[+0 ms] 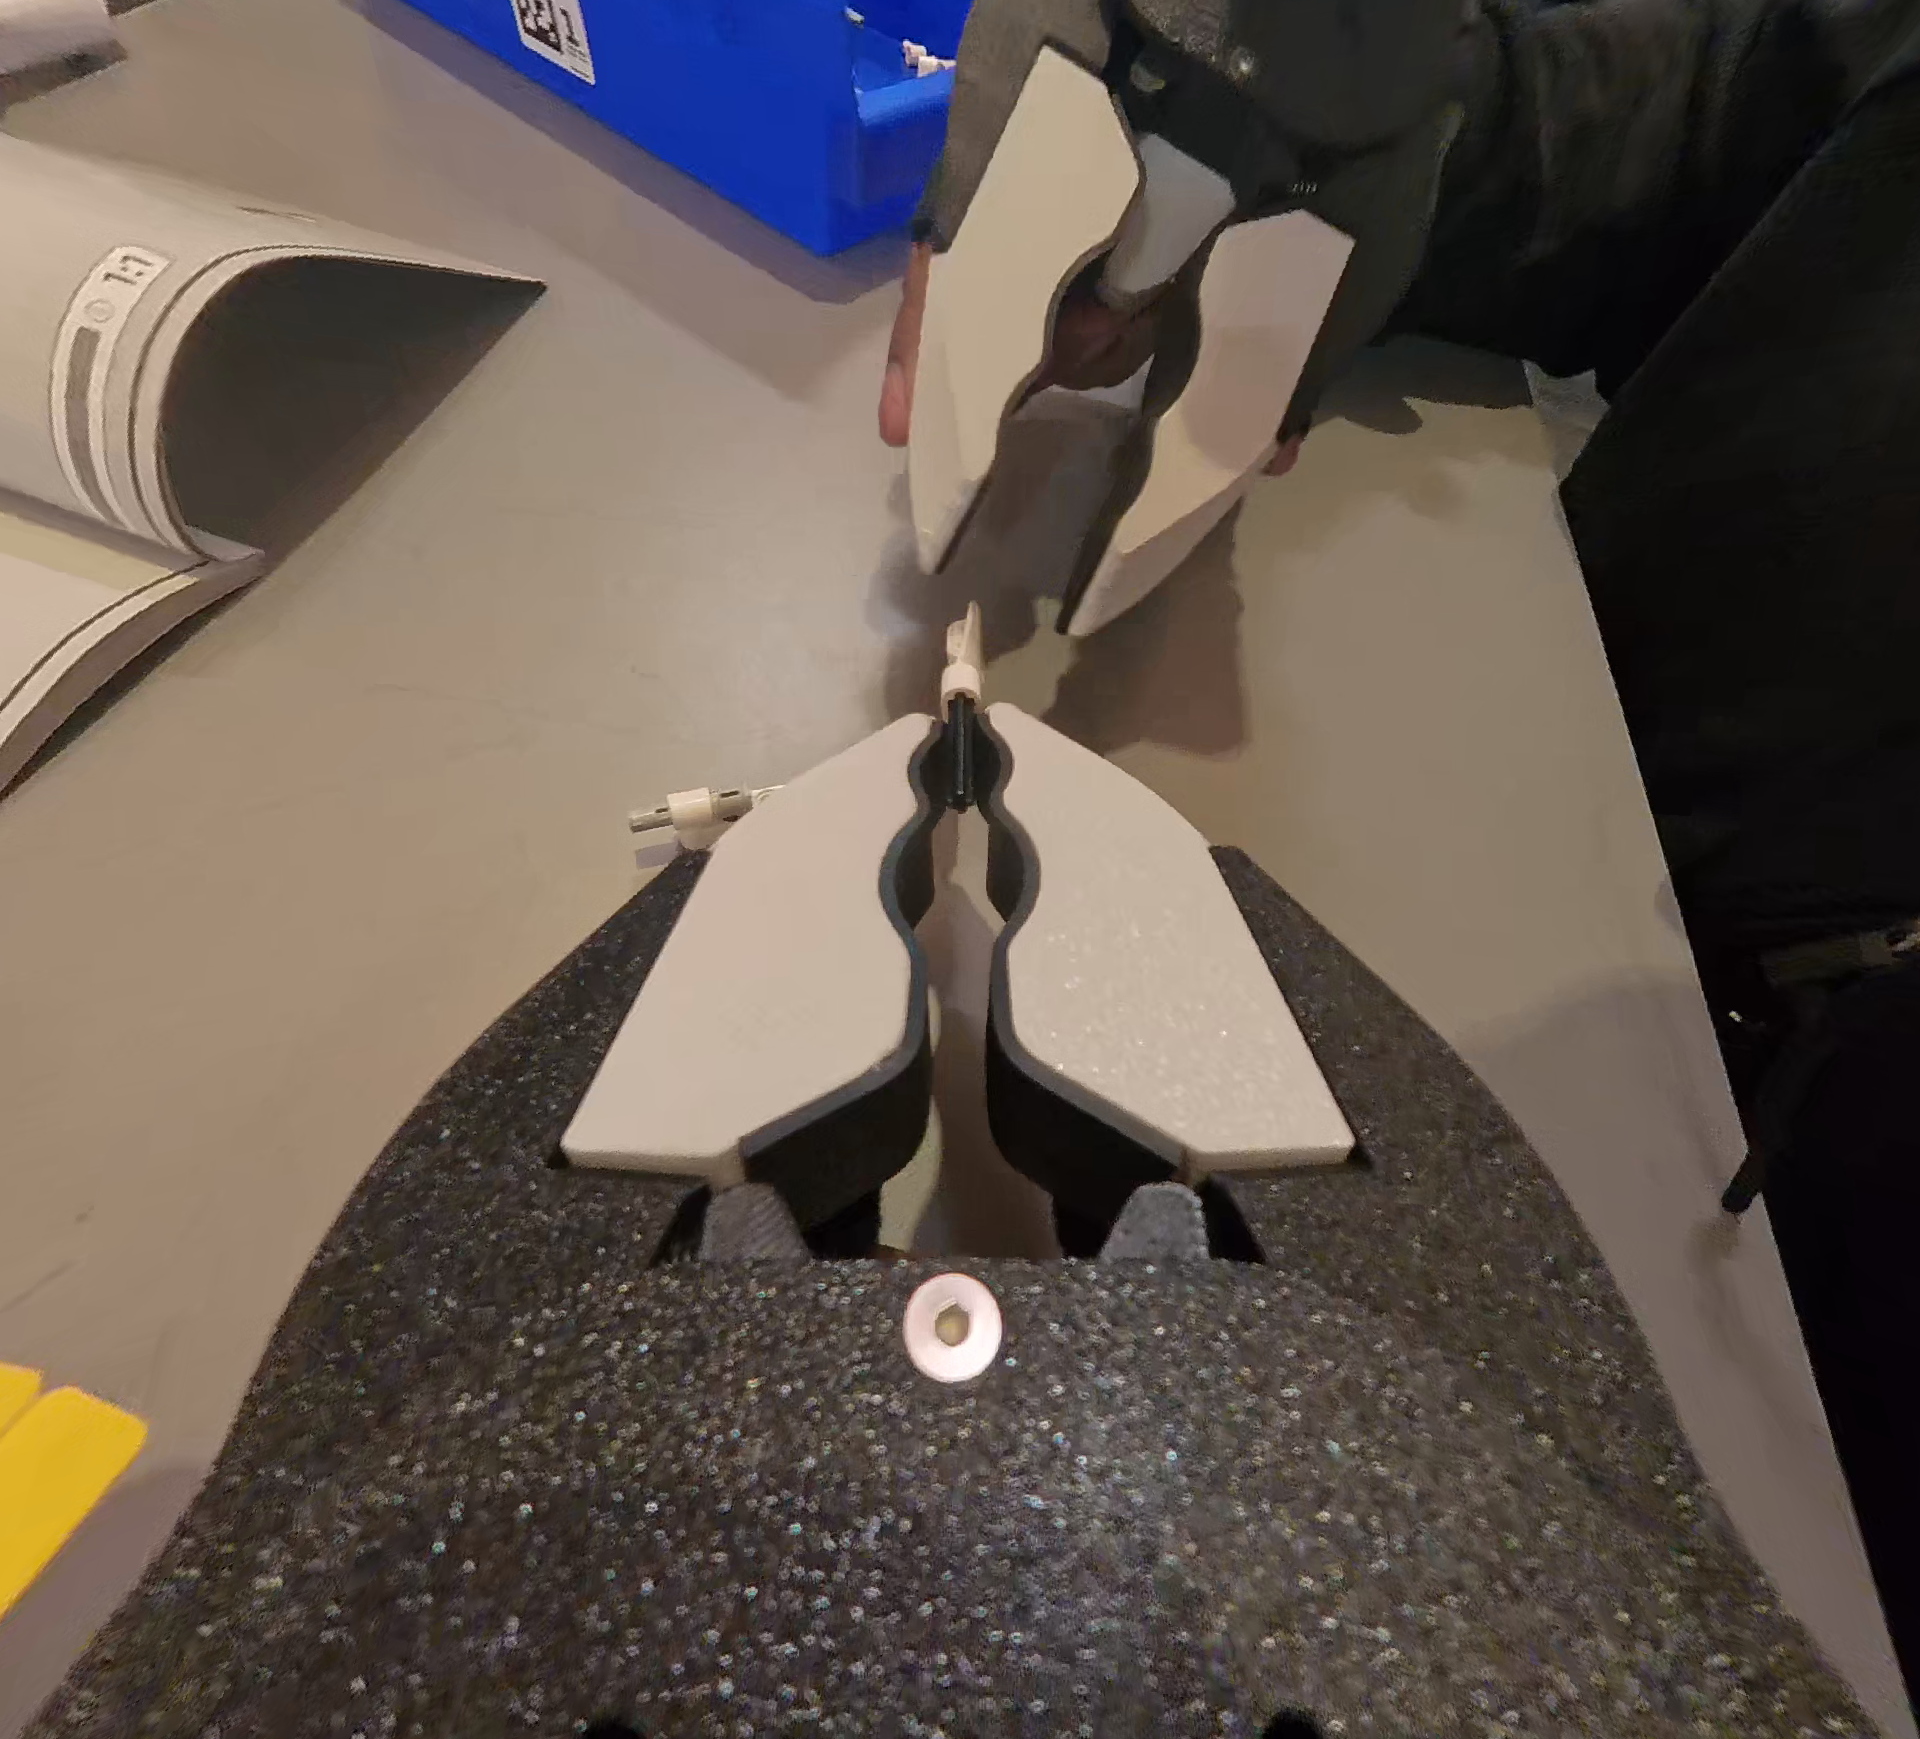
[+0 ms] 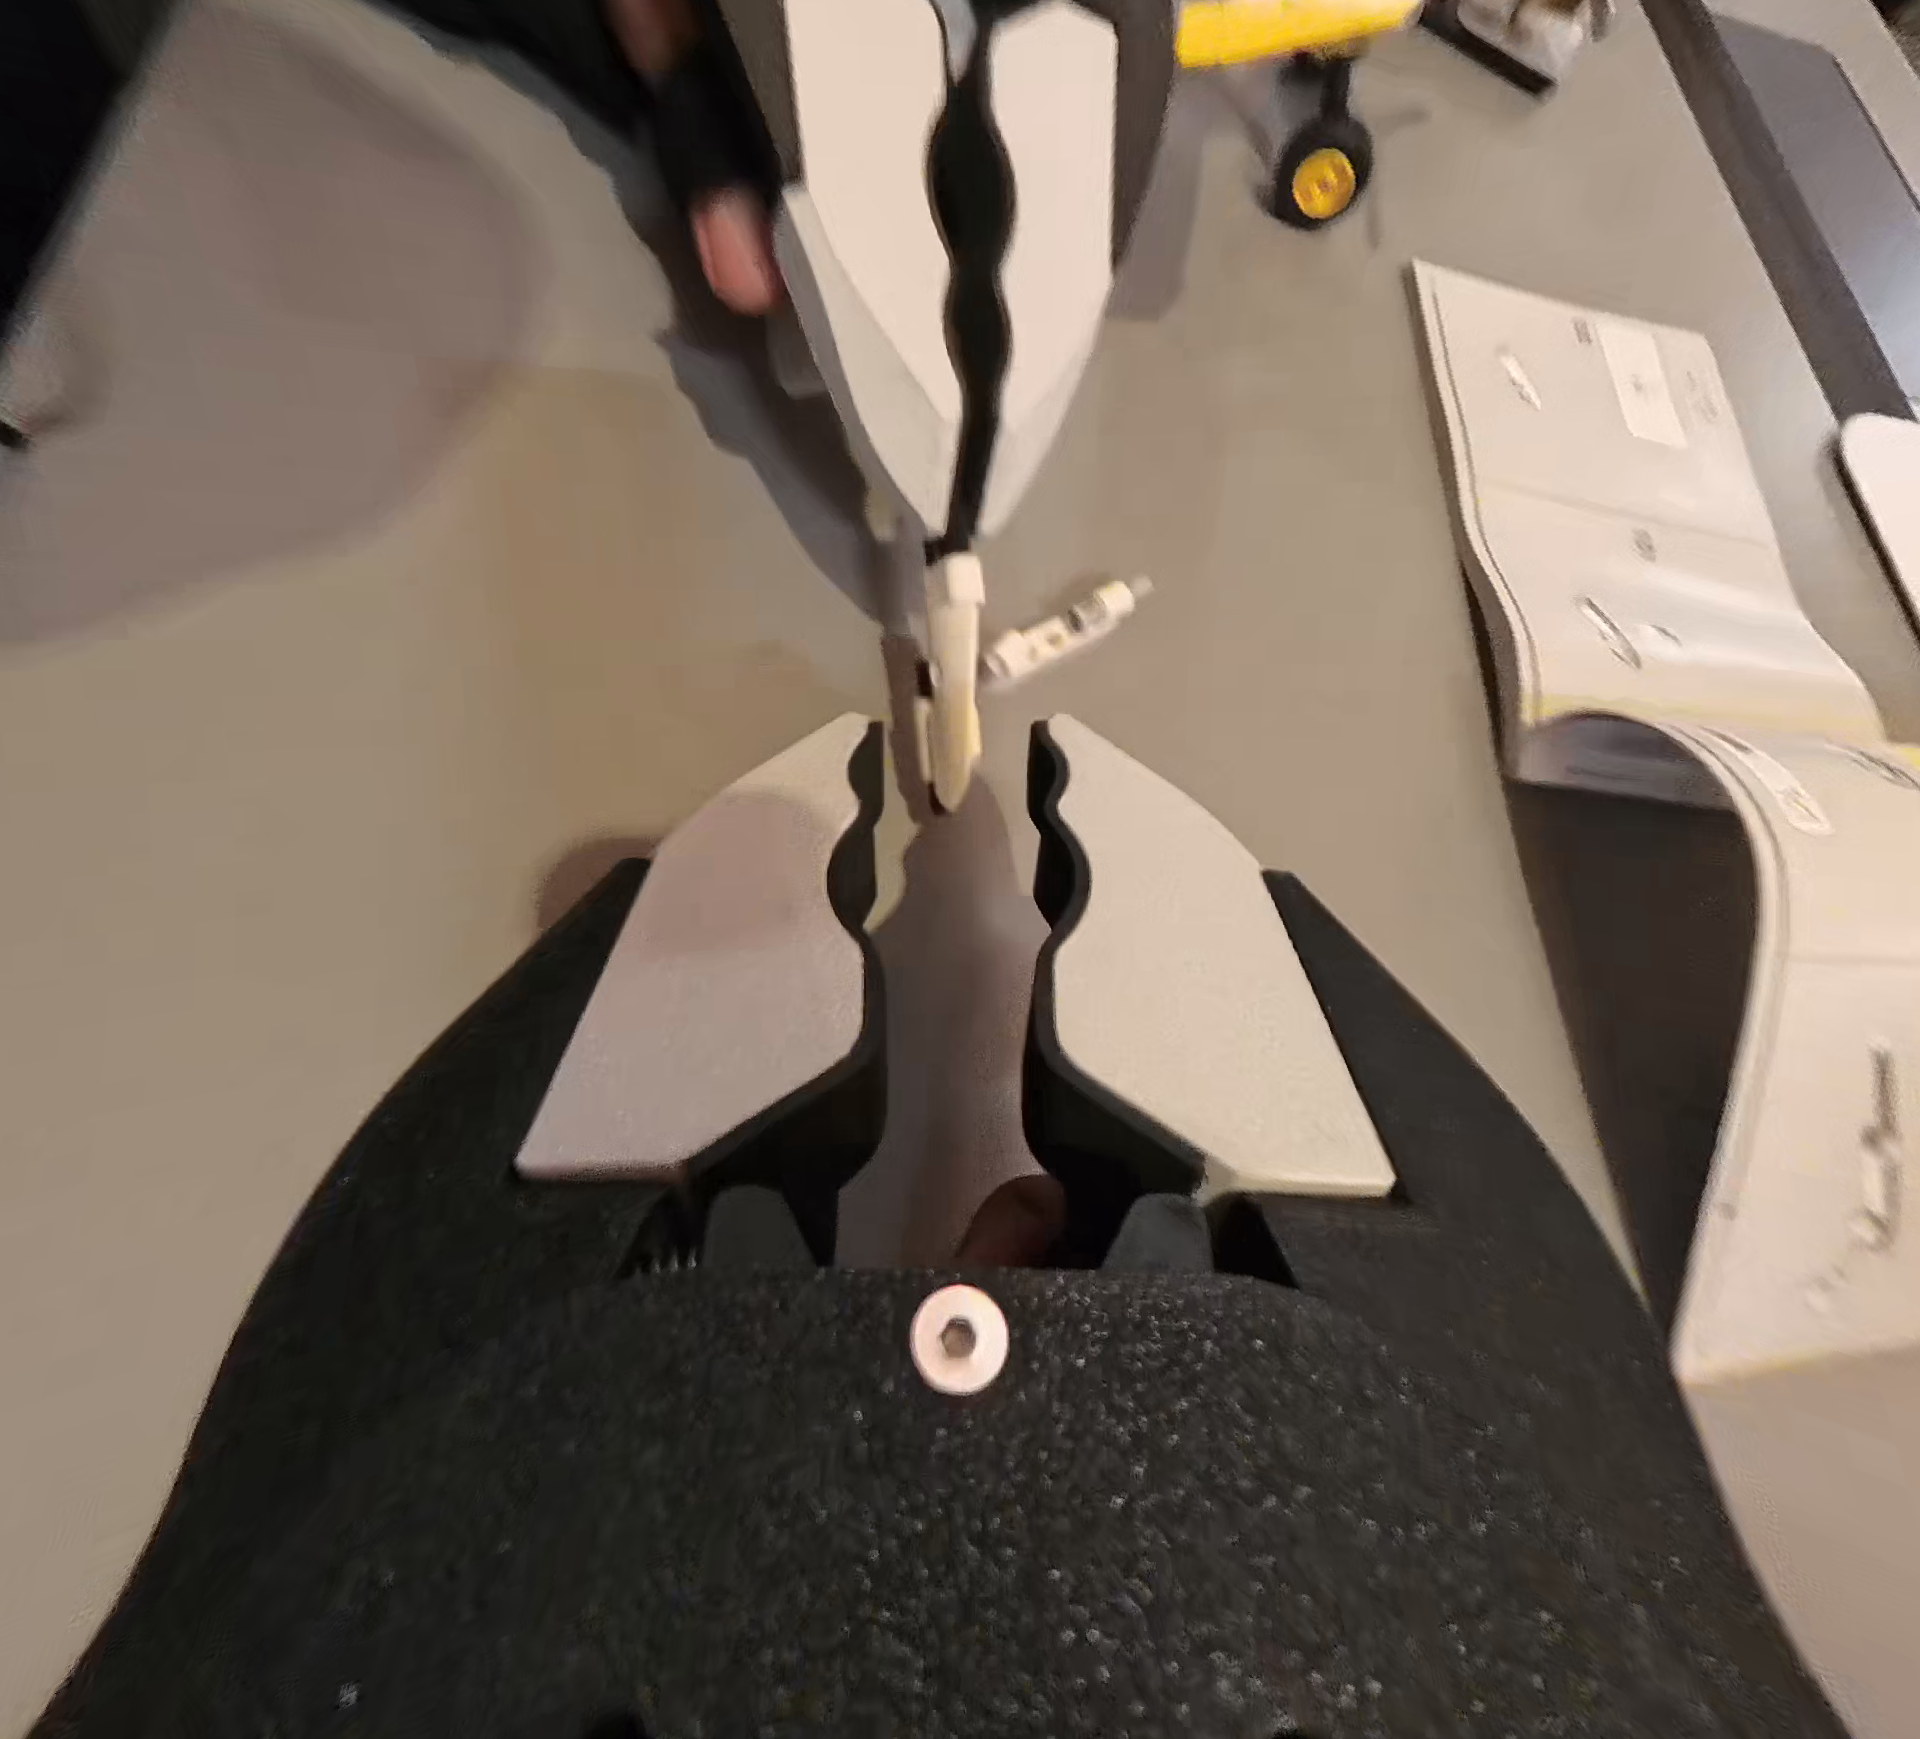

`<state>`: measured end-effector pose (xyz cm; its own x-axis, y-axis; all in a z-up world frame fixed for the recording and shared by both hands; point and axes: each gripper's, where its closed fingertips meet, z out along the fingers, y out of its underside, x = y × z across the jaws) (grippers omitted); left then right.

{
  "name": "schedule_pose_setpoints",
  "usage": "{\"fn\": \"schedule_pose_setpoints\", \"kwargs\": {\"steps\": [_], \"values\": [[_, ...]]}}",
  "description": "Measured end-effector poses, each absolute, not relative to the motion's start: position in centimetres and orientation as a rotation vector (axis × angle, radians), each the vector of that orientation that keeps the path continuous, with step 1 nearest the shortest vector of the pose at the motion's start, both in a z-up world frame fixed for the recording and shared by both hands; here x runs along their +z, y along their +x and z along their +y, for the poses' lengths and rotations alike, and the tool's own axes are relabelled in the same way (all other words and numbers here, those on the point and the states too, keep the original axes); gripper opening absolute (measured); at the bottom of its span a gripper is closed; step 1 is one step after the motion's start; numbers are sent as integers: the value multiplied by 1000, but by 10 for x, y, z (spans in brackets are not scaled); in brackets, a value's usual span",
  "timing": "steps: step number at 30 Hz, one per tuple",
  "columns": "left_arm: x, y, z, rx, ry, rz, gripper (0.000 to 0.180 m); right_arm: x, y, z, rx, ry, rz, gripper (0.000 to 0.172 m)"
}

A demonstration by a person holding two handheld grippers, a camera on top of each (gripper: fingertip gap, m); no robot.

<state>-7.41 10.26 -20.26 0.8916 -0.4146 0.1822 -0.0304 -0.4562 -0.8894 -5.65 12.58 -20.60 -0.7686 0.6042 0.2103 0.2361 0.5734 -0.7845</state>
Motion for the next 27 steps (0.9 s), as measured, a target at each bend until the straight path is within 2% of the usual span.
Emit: {"fn": "schedule_pose_setpoints", "kwargs": {"steps": [10, 27], "values": [[-212, -57, 98, -336, -2035, 523, 4, -221, -57, 95, 1120, -577, -2372, 10], [-204, -53, 96, -404, -1984, 509, 5, -212, -51, 94, 1273, -500, -2352, 7]]}}
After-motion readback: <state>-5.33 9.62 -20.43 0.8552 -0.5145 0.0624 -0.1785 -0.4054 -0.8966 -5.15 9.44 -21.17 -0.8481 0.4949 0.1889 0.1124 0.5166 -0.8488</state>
